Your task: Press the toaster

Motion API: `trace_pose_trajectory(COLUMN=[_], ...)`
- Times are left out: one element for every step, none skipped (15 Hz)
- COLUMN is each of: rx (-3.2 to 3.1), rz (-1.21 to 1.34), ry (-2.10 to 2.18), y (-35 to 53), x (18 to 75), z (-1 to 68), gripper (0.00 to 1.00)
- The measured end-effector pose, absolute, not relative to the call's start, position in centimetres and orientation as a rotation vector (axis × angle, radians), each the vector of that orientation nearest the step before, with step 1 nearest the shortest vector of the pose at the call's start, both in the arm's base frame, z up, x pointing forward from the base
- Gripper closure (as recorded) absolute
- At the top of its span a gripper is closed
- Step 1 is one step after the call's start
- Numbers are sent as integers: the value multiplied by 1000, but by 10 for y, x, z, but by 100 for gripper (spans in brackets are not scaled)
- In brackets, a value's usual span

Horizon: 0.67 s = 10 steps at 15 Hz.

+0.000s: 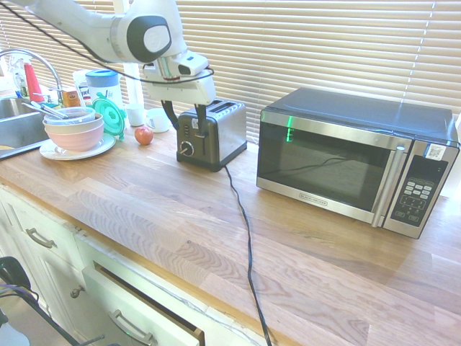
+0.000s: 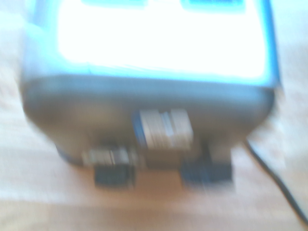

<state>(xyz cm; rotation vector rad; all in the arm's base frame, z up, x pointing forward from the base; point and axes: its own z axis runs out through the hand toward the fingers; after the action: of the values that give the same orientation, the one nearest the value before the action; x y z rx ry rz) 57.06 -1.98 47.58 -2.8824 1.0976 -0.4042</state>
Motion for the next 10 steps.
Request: trace_pose_trajectory(rx=[-2887, -2891, -2895, -2897, -2905, -2909, -2912, -2914, -2915, -2916], rz=[-391, -381, -373, -369, -351, -341, -341, -342, -345, -347], ry=[1095, 1092, 1087, 1084, 1080, 1078, 1074, 1071, 1066, 1063], y=[-19, -19, -19, -20, -22, -23, -23, -22, -22, -22], x=[583, 595, 605, 614, 619, 621, 621, 621, 621, 621], z=[473, 469, 466, 461, 457, 455, 456, 456, 456, 456], gripper=[0, 0, 0, 0, 0, 0, 100, 100, 100, 100])
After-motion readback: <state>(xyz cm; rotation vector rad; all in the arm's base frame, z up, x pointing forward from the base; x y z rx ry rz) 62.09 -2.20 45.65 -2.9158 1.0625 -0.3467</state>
